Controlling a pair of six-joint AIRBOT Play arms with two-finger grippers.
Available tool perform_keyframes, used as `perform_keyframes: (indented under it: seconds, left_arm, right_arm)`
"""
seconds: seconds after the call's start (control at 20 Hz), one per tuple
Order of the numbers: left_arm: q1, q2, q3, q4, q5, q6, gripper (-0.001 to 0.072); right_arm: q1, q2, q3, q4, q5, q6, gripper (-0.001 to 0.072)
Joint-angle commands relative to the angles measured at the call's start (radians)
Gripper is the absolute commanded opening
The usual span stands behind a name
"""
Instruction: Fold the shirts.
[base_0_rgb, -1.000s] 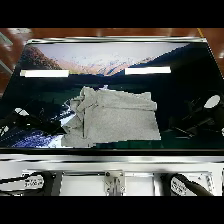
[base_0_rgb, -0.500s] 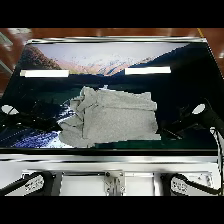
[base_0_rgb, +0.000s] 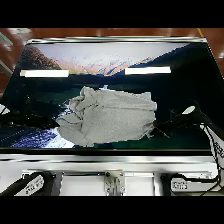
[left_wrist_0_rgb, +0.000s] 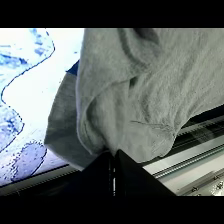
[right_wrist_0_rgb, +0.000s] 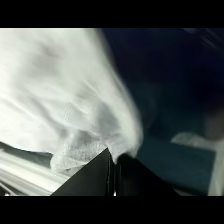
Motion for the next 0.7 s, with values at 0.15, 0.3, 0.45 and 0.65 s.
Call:
perform_keyframes:
  seconds: [0.15, 0.3, 0.45, 0.65]
  left_arm:
    - [-0.001, 0.027, 0.319, -0.04, -0.047, -0.029, 0.0037]
    - [-0.001, 0.067, 0.683, -0.057, -0.037, -0.029, 0.0037]
    - [0.0, 0.109, 1.09, -0.057, 0.068, -0.086, 0.0038]
    - [-0.001, 0.214, 1.368, -0.057, 0.398, -0.177, 0.0038]
  right_arm:
    - [0.128, 0.166, 0.187, 0.095, 0.015, -0.171, 0.0056]
    - [0.133, 0.396, 0.457, 0.082, -0.032, -0.186, 0.0056]
    - [0.133, 0.637, 0.743, 0.037, -0.259, -0.183, 0.0056]
    - [0.133, 0.861, 0.949, -0.063, -0.494, -0.124, 0.0056]
